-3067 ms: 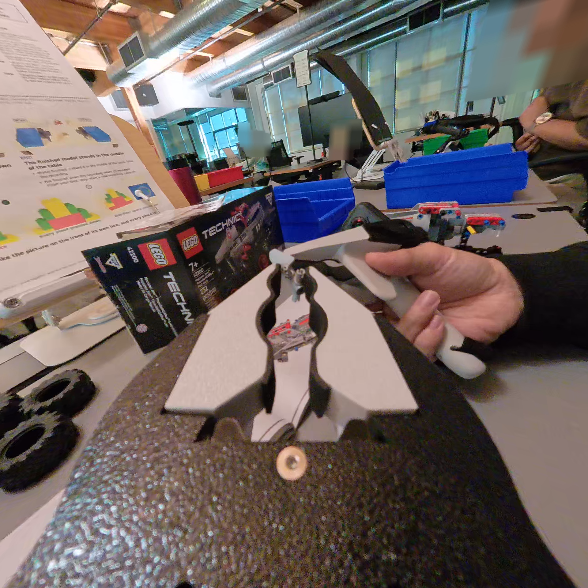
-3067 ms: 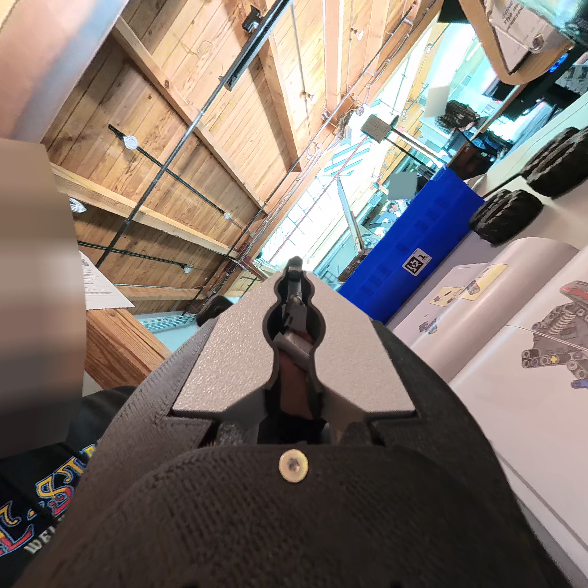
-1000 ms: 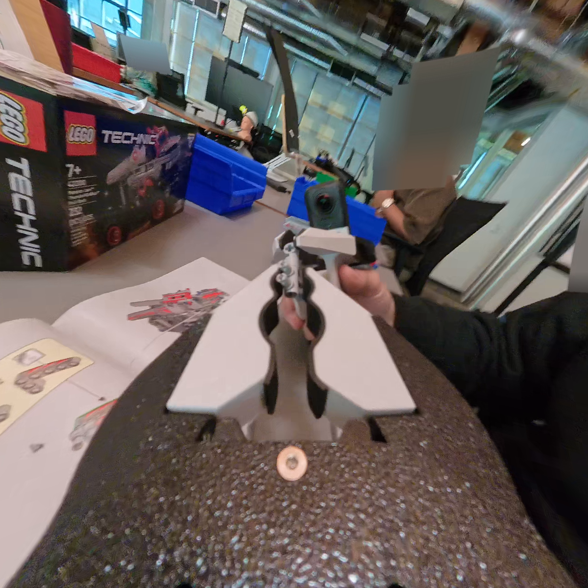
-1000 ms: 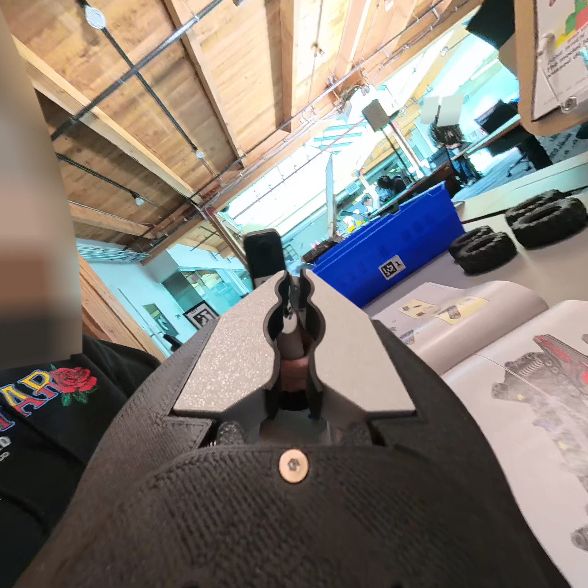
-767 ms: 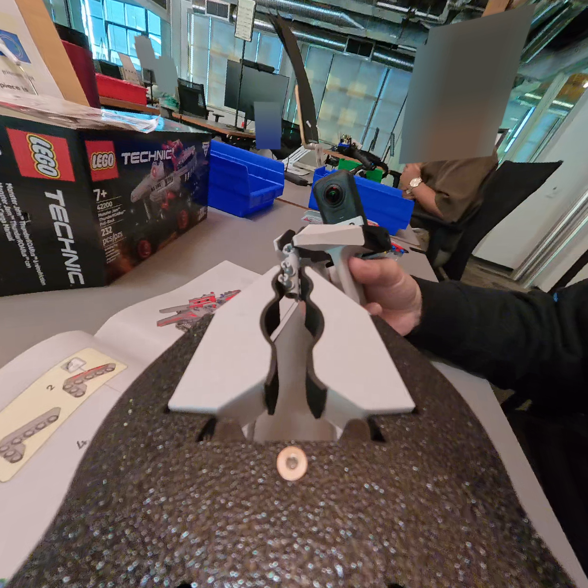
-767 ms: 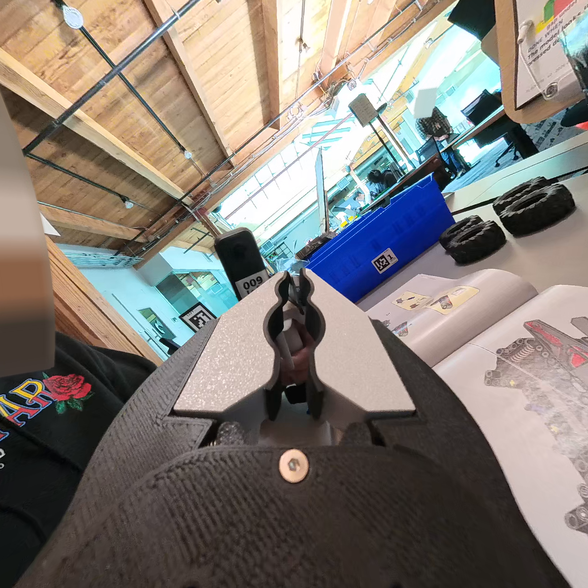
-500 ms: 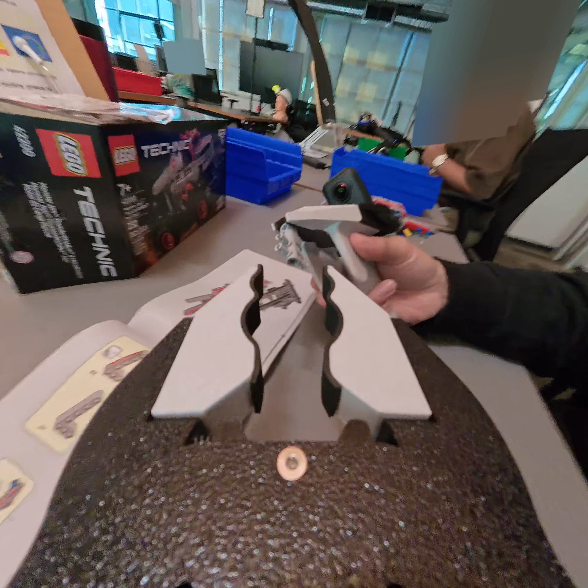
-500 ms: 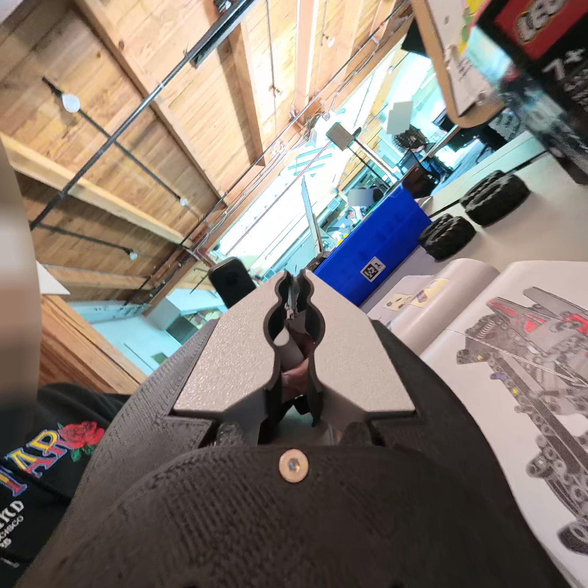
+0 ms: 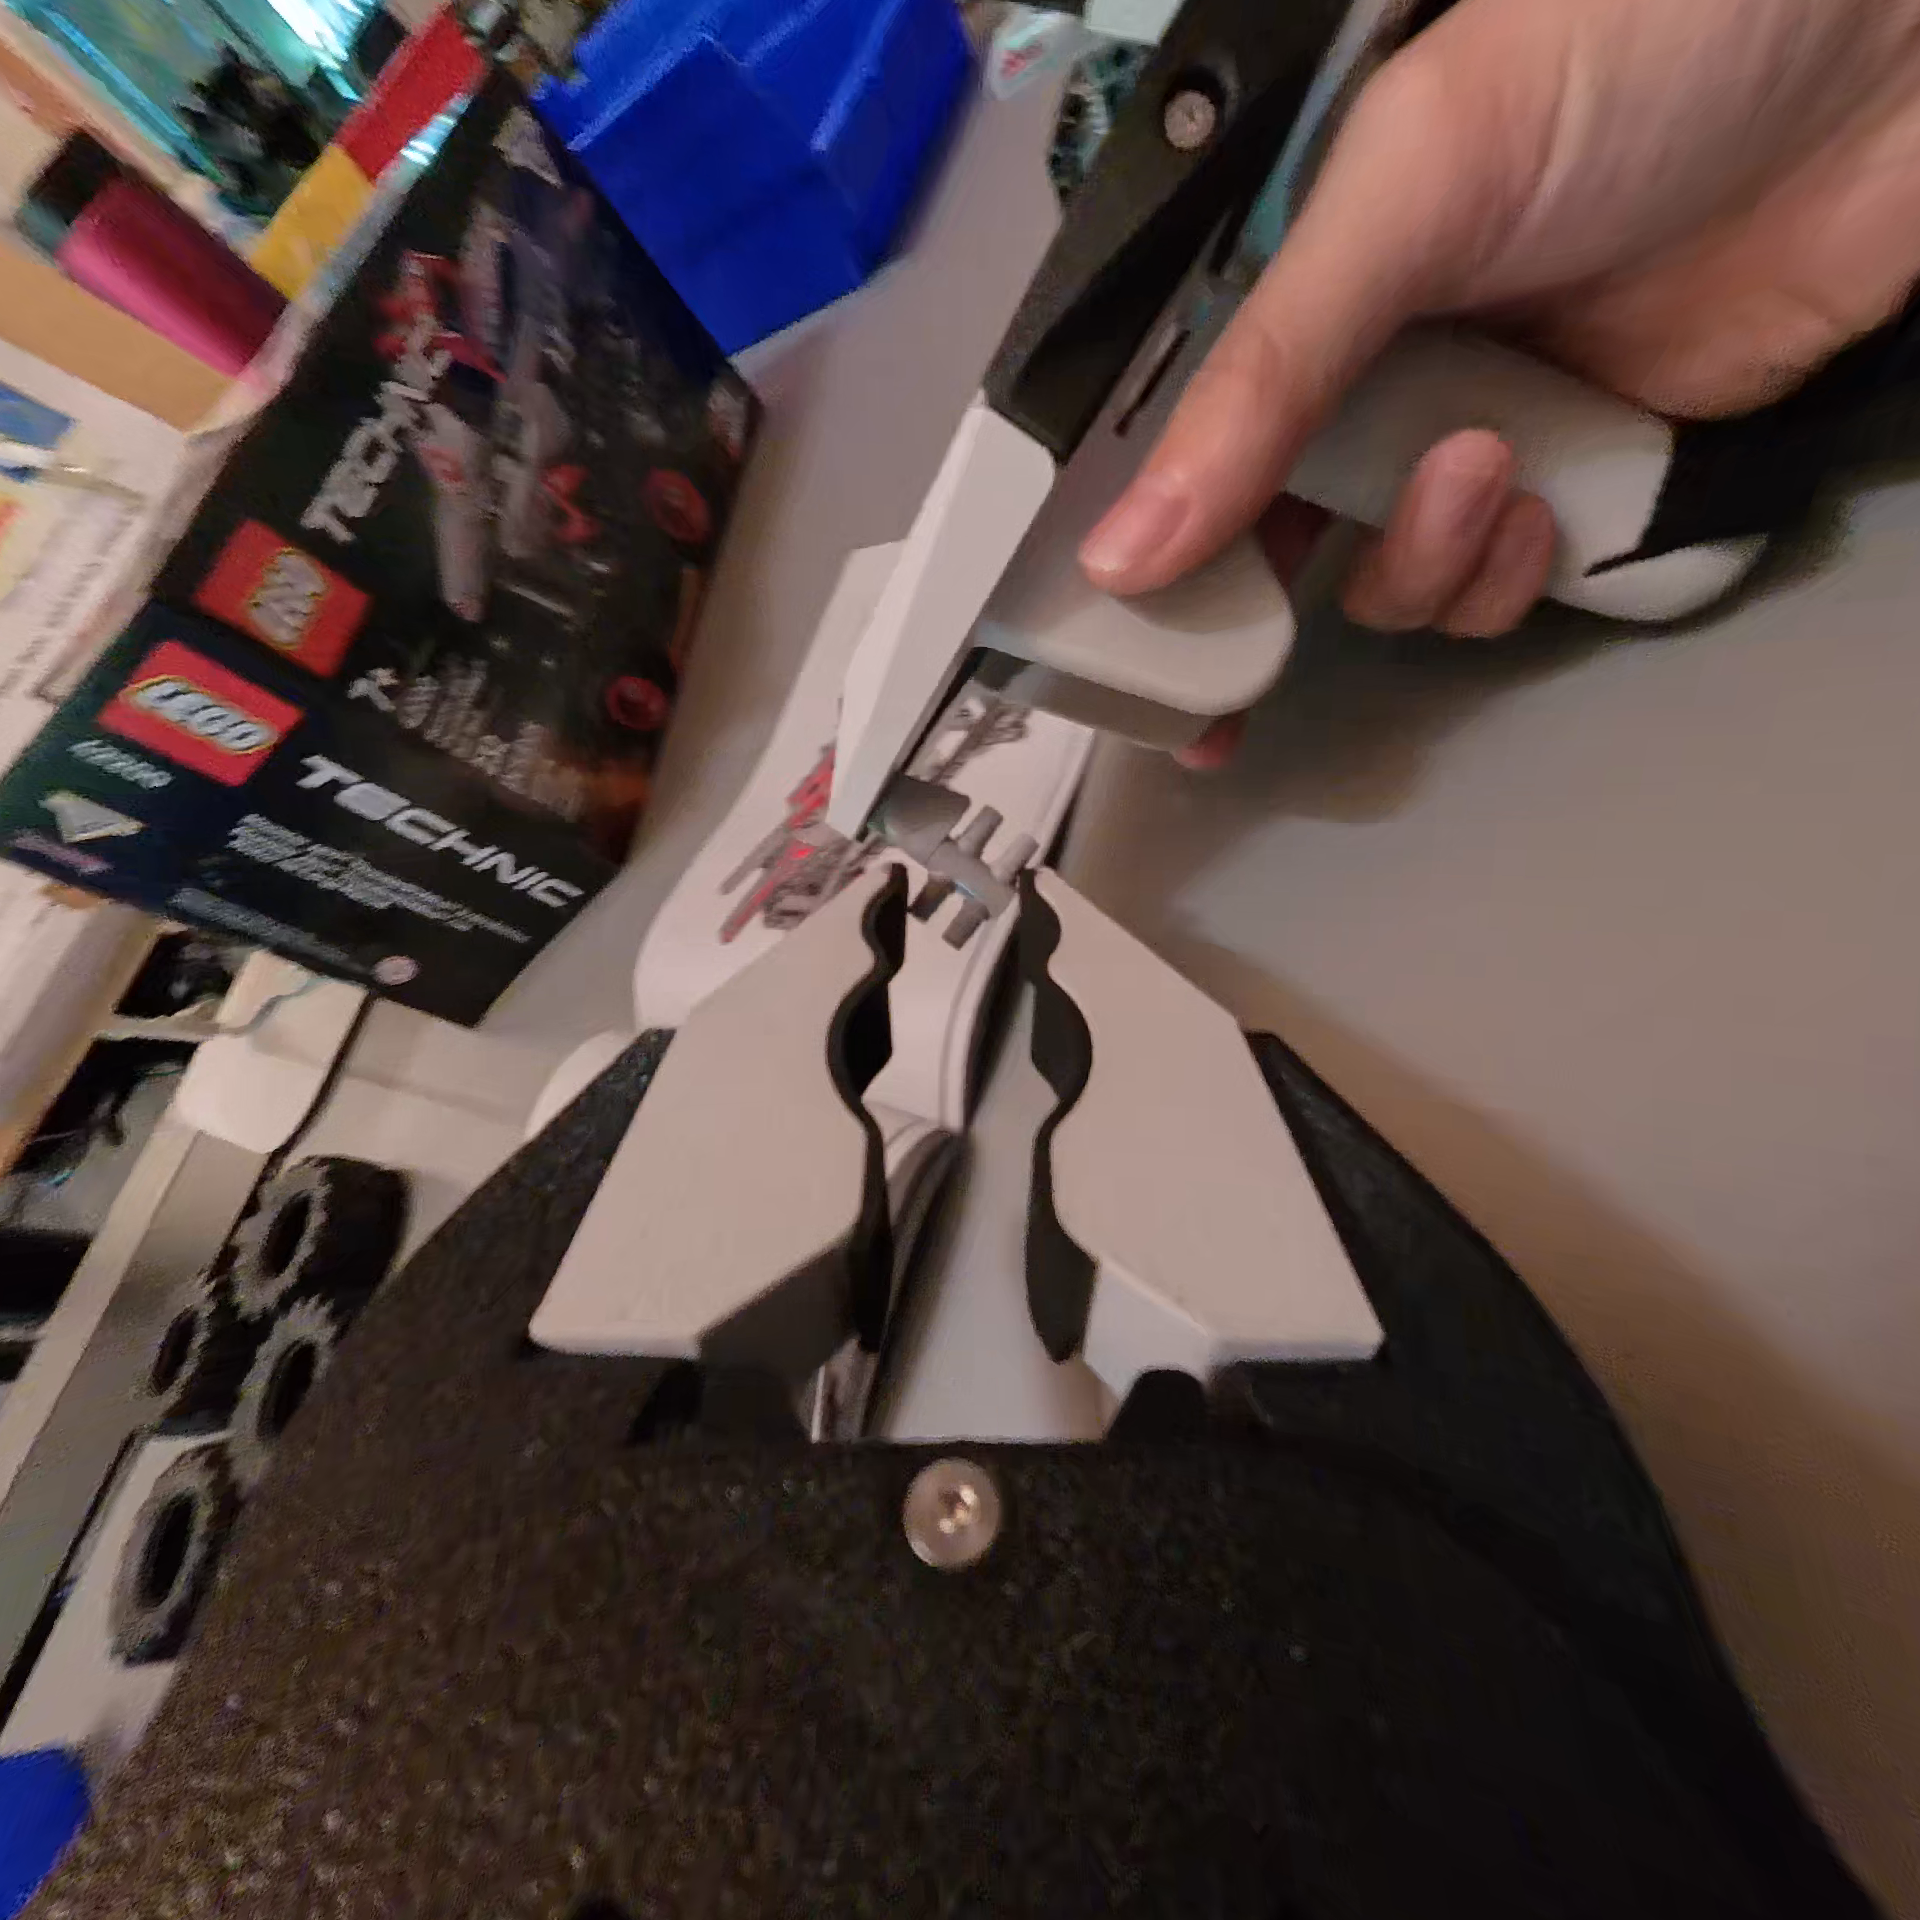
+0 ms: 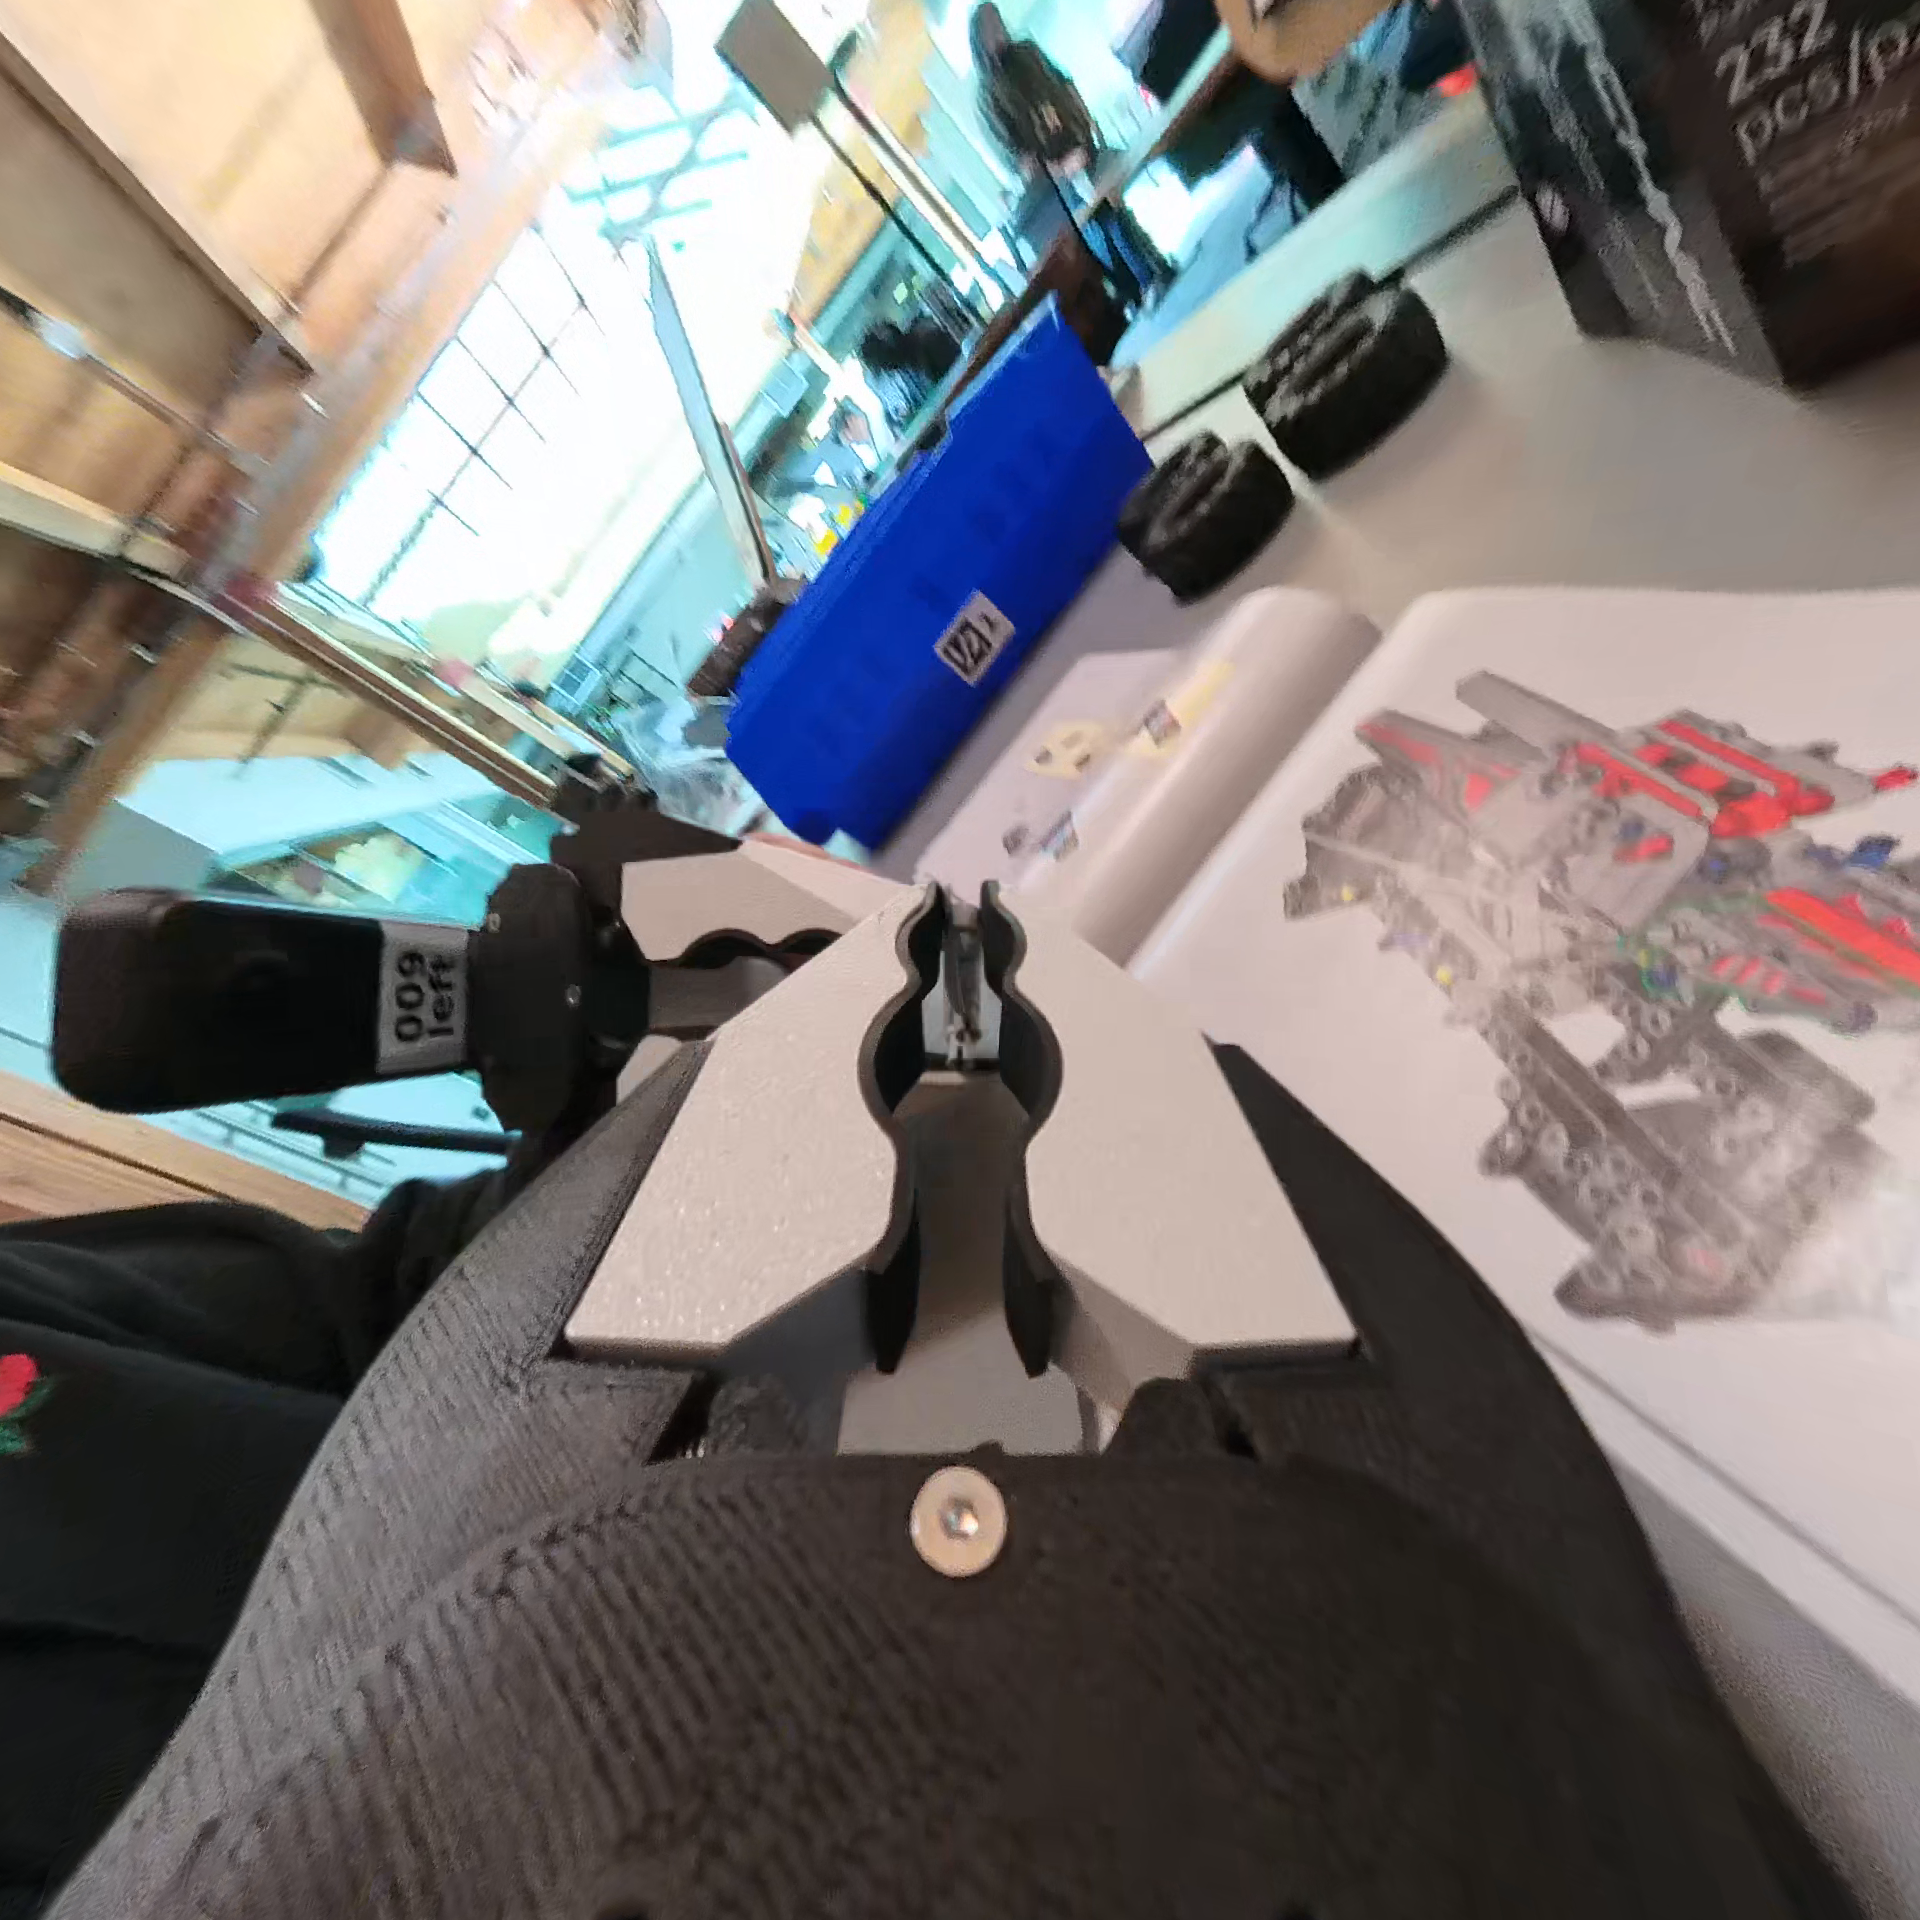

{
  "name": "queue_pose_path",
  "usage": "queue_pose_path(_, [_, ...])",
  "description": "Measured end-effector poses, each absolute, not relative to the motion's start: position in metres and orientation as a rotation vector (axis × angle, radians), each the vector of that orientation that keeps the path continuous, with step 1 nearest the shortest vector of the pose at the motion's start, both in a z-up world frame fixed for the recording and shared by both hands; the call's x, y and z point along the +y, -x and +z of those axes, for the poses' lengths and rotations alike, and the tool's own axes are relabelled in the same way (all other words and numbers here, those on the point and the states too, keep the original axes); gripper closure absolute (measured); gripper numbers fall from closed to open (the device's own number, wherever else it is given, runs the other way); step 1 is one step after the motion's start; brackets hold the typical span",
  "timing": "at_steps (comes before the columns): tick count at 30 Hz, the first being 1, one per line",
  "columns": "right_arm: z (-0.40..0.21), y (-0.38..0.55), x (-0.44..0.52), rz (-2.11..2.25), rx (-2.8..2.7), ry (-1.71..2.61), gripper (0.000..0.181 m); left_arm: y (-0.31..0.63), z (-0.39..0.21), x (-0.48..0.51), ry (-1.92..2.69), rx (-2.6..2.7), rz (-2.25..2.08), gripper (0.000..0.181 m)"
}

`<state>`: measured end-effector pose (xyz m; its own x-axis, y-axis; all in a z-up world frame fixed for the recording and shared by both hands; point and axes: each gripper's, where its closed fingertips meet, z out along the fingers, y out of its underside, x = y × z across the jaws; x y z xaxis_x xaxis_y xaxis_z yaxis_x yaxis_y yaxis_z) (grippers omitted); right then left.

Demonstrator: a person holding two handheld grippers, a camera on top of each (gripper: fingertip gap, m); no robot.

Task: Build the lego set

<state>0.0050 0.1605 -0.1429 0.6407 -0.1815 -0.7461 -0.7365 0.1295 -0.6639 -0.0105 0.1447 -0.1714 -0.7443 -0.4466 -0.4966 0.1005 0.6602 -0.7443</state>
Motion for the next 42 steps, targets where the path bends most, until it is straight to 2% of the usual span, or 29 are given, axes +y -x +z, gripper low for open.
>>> queue_pose_path(5, [-0.159,0.015,0.143,0.481,0.829,1.568,0.173,0.036,-0.187,0.129,0.291,2.420,-1.124,0.163])
queue_pose_path(8, [-0.154,0.026,0.131,0.476,0.761,1.590,0.158,0.052,-0.192,0.126,0.354,2.569,-1.198,0.163])
queue_pose_path(10, [-0.149,0.034,0.125,0.443,0.670,1.627,0.162,0.060,-0.195,0.127,0.387,2.647,-1.228,0.163])
queue_pose_path(16, [-0.181,0.029,0.114,-0.105,0.371,2.072,0.154,0.057,-0.213,0.133,0.424,2.695,-1.142,0.157])
queue_pose_path(22, [-0.203,0.033,0.118,-0.166,0.322,2.214,0.153,0.052,-0.212,0.138,0.450,2.683,-1.150,0.148])
queue_pose_path(28, [-0.204,0.028,0.115,-0.156,0.374,2.213,0.156,0.018,-0.151,0.150,0.524,2.386,-1.403,0.146])
queue_pose_path(35, [-0.209,0.022,0.113,-0.141,0.439,2.229,0.159,-0.100,-0.074,0.160,0.132,1.929,-0.727,0.136])
queue_pose_path(39, [-0.209,0.019,0.112,-0.143,0.467,2.222,0.159,-0.151,-0.059,0.136,0.017,1.808,-0.594,0.138])
queue_pose_path(42, [-0.207,0.017,0.111,-0.133,0.488,2.202,0.160,-0.179,-0.061,0.127,0.016,1.781,-0.540,0.156])
